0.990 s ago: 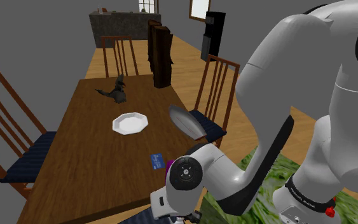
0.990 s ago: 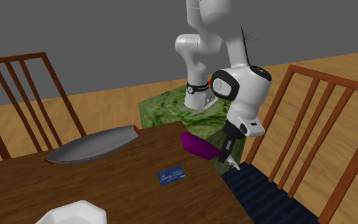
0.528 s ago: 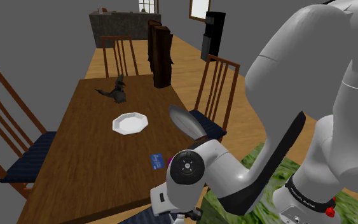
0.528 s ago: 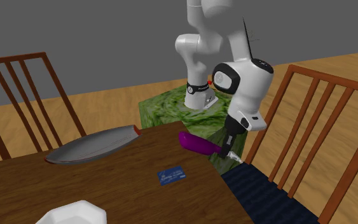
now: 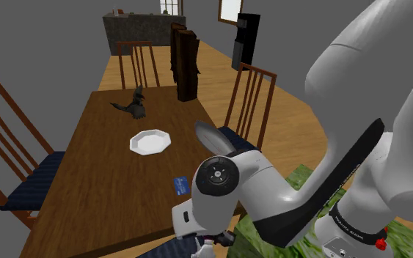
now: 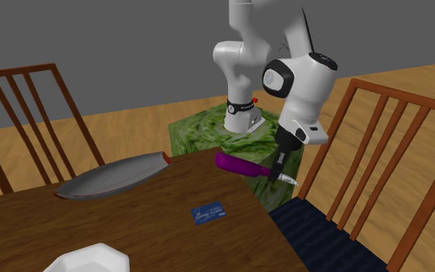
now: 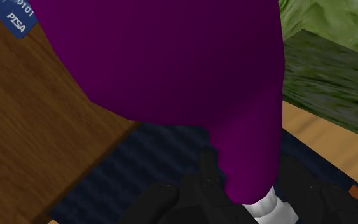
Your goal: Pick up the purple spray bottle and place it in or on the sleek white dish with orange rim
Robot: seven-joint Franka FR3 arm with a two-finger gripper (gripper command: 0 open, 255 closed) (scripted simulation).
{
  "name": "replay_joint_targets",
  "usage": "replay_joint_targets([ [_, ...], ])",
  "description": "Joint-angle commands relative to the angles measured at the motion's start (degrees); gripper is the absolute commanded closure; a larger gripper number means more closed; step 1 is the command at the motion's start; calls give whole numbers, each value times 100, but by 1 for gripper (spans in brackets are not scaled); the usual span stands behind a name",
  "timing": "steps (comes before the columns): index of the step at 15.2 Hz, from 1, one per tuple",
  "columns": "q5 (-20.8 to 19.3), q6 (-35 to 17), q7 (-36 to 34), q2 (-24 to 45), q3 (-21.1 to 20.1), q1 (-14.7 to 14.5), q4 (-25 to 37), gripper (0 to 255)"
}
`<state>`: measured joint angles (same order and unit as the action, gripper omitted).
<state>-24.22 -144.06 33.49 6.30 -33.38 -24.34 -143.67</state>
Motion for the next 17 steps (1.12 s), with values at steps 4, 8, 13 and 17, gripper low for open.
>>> replay_joint_targets([
  [4, 590, 304, 466, -453, -125, 38, 8, 255],
  [8, 993, 571, 795, -794, -155, 24, 44, 255],
  [13, 1401, 934, 1142, -1181, -131, -30, 129, 255],
  [17, 1654, 1241, 1369, -1457, -87, -79, 226, 255],
])
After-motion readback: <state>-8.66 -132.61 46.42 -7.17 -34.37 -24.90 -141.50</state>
